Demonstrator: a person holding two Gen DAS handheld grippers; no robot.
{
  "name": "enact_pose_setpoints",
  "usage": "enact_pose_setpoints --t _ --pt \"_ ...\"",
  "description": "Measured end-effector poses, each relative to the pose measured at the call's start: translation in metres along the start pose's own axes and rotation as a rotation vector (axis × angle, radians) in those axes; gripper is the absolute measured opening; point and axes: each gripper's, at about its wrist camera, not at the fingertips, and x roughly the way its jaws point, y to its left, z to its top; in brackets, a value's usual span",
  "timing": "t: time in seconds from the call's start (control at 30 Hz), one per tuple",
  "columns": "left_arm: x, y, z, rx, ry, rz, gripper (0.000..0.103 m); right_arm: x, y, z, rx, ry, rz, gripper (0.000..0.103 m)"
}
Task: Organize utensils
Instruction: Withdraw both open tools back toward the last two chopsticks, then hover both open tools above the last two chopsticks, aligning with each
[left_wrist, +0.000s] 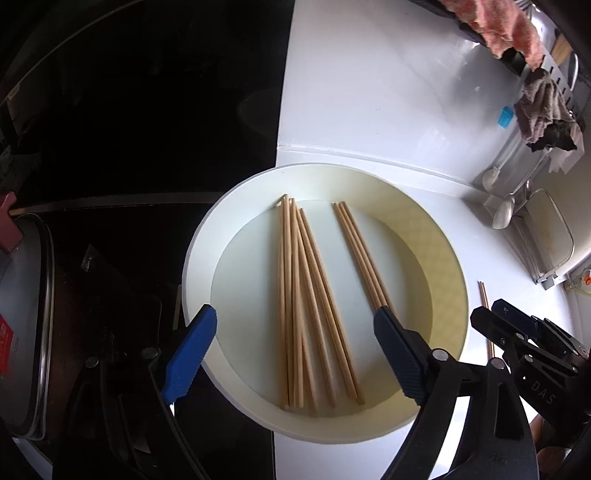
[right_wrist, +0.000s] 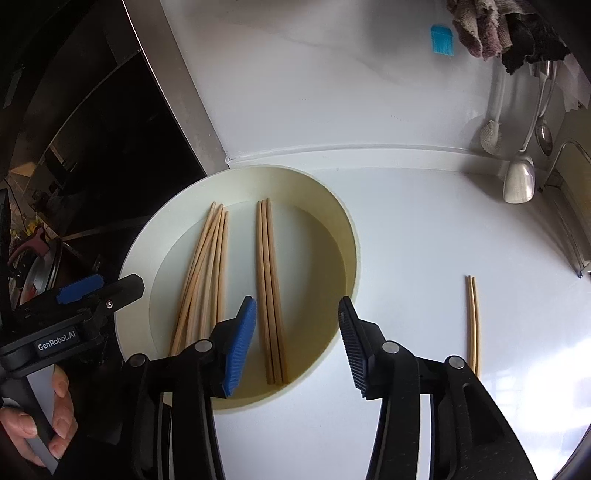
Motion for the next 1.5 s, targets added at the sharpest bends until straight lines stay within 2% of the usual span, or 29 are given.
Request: enact_pose_setpoints --t 0.27,0.57,0.77,0.93,1.1,1.23,1.4,1.5 --pt "-0.015 -0.028 -0.016 0.013 -0.041 -0.025 0.093 -0.026 -0.038 -0.034 0.047 0.002 -0.048 0.052" --pt "-0.036 -0.088 -0.038 0.052 -0.127 0.0 0.096 -0.055 -0.117 -0.07 0.083 0.004 -0.118 0.054" --pt "-0.036 -0.134 -0.061 -0.016 -0.096 -0.038 0.096 -0.072 -0.175 -0.083 0.073 -0.008 -0.112 0.056" --pt "-0.031 -0.168 -0.086 -0.066 -0.077 -0.002 0.096 -0.068 -0.208 -0.092 0.01 -0.011 -0.085 0.057" --pt "-0.014 -0.189 -0.104 -0.077 -0.025 0.058 0.096 -0.05 -0.221 -0.101 -0.015 0.026 -0.04 0.057" --pt "-0.01 -0.196 -0.109 -0.058 -0.051 0.093 0.096 -0.034 -0.222 -0.104 0.001 0.031 -0.011 0.057" --pt "0.012 -0.199 -0.112 -0.005 -0.082 0.09 0.096 -0.02 -0.219 -0.108 0.024 -0.022 -0.032 0.057" --pt "0.02 -0.2 -0.111 0.023 -0.097 0.088 0.096 -0.006 -0.214 -0.111 0.028 0.001 -0.029 0.057"
